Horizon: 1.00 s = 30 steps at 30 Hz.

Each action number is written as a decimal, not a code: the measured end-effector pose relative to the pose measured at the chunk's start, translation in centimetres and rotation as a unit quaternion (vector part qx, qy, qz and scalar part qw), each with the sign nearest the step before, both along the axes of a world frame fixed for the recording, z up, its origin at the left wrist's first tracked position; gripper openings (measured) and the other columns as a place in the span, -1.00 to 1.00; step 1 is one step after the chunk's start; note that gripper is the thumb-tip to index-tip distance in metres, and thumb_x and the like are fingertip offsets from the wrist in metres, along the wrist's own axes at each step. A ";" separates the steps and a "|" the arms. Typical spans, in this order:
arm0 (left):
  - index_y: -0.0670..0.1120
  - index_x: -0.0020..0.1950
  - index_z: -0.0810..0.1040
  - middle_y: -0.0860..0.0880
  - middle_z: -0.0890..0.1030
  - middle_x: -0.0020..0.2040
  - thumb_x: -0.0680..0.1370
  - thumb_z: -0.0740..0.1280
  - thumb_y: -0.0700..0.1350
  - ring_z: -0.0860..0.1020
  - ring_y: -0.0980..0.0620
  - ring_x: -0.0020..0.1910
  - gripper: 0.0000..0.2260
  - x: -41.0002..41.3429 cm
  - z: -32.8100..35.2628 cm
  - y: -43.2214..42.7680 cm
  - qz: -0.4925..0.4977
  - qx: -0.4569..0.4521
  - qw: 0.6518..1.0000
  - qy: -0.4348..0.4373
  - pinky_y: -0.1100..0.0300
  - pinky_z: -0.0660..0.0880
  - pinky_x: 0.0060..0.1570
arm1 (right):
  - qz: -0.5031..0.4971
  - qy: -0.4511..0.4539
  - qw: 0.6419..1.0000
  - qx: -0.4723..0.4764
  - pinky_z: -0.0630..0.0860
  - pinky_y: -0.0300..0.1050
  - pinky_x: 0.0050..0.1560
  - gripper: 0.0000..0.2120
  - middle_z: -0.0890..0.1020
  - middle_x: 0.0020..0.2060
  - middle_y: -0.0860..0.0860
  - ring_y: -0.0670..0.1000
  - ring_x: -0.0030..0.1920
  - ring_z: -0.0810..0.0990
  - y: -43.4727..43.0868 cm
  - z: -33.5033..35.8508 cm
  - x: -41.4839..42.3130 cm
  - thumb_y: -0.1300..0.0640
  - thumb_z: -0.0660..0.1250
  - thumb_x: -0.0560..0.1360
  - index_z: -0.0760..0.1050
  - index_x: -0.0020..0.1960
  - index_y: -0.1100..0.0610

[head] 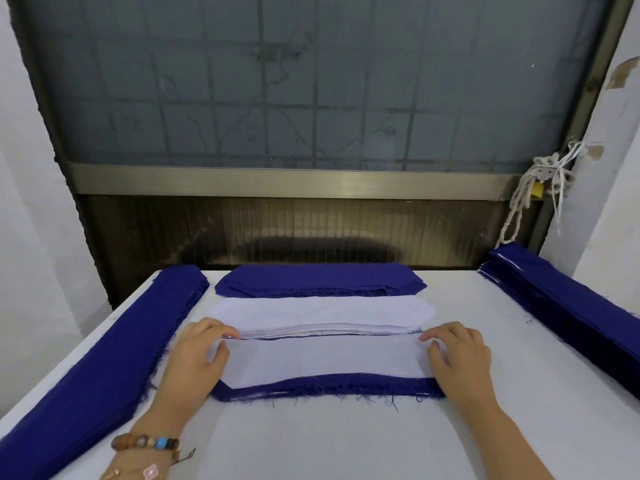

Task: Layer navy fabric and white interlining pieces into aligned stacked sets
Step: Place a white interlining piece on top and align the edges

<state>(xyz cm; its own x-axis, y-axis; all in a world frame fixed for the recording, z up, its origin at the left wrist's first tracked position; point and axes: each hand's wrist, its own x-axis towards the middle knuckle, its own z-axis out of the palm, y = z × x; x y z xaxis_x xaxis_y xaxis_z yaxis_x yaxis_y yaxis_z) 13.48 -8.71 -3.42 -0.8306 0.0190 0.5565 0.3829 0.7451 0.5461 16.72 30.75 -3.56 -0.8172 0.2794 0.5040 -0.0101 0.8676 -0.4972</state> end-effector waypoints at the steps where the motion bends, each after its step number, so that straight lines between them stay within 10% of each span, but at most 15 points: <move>1: 0.03 -0.09 0.62 0.15 0.56 -0.05 0.50 0.29 -0.42 0.48 0.14 0.02 -0.67 0.0 -0.1 0.0 -0.020 0.000 1.000 -0.005 0.38 0.34 0.07 | 0.027 -0.005 1.000 0.008 0.24 -0.10 -0.03 -0.77 0.53 -0.08 -0.15 -0.04 -0.01 0.37 -0.1 -0.1 0.0 0.27 0.28 0.50 0.59 -0.10 -0.04; 5: 0.06 -0.24 0.63 0.19 0.62 -0.17 0.48 0.22 -0.51 0.52 0.22 -0.02 -0.54 -0.4 -0.8 -0.2 -0.038 0.016 0.999 -0.022 0.54 0.35 0.01 | 0.062 -0.046 0.996 0.053 0.35 -0.10 -0.03 -0.75 0.56 -0.08 -0.16 -0.04 -0.05 0.47 -0.1 -0.2 -0.1 0.28 0.25 0.50 0.58 -0.08 -0.04; 19: 0.04 -0.41 0.60 0.13 0.62 -0.27 0.48 0.20 -0.47 0.57 0.25 -0.19 -0.52 -1.4 -0.5 0.3 0.015 0.048 0.996 -0.074 0.11 0.55 -0.08 | 0.000 -0.099 0.981 0.168 0.29 -0.16 -0.11 -0.73 0.52 -0.10 -0.14 -0.05 -0.13 0.43 -0.8 0.6 -1.6 0.21 0.12 0.58 0.54 -0.04 -0.07; 30: 0.10 -0.37 0.54 0.18 0.59 -0.28 0.53 0.19 -0.25 0.52 0.20 -0.26 -0.64 -4.3 2.9 2.1 0.056 -0.167 0.975 -0.134 0.45 0.32 -0.33 | -0.034 -0.168 0.957 0.236 0.34 -0.26 -0.24 -0.81 0.48 -0.24 -0.06 -0.07 -0.26 0.42 -3.2 3.0 -7.0 0.23 0.13 0.56 0.35 -0.20 0.03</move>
<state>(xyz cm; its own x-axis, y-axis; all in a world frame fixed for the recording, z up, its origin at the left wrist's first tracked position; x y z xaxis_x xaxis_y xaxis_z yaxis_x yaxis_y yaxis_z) 9.19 -6.65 -0.54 -0.9528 0.0629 0.2971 0.1657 0.9275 0.3350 9.72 27.60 -0.61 -0.9432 0.1440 0.2994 0.1460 0.9892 -0.0159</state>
